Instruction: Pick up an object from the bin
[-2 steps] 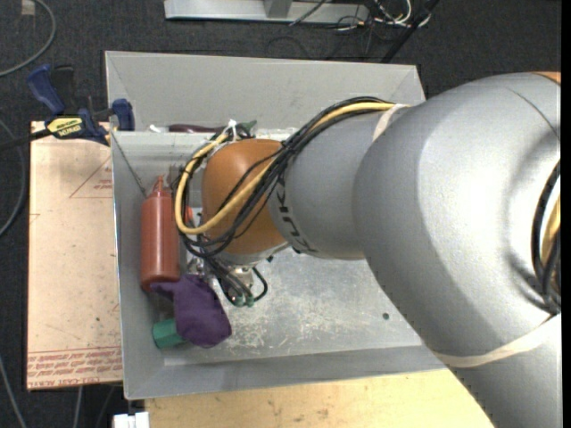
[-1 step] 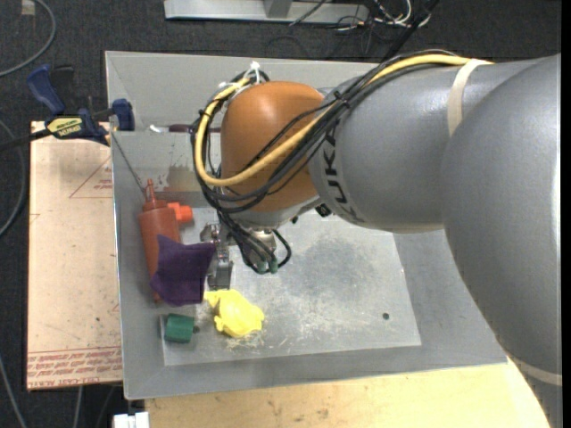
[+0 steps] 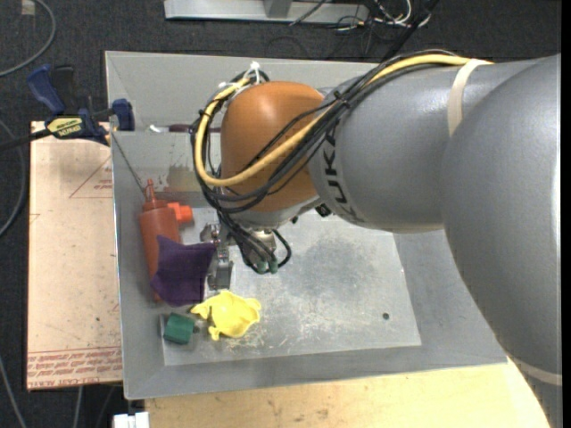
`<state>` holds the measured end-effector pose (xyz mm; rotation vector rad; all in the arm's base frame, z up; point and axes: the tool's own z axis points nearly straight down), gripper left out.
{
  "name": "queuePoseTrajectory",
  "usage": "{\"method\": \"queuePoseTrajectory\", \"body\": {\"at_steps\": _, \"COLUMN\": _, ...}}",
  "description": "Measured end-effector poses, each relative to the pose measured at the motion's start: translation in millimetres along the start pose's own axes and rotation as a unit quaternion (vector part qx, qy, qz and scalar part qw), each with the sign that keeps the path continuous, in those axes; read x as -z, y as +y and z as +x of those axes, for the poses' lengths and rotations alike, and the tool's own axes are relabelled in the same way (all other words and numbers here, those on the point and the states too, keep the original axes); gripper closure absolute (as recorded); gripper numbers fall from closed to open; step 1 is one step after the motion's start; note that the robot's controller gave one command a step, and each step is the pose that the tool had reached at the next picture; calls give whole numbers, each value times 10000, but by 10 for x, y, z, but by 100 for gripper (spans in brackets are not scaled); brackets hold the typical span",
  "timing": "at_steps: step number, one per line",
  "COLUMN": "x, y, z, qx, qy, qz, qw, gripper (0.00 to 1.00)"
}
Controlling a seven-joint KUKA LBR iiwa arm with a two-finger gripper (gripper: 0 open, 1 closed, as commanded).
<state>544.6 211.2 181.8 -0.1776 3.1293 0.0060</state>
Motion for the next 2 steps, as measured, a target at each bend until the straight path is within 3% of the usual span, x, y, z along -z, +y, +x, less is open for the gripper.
{"method": "queuePoseTrajectory", "body": {"at_steps": 1, "x": 376, "y": -8, "z": 17, "qx": -2, "qy": 40, "qz": 7, "qw": 10000, "gripper": 100}}
{"method": "queuePoseTrajectory", "body": {"at_steps": 2, "x": 1874, "y": 147, "z": 46, "qx": 22, "qy": -22, "qz": -5, "qw": 10000, "gripper": 100}}
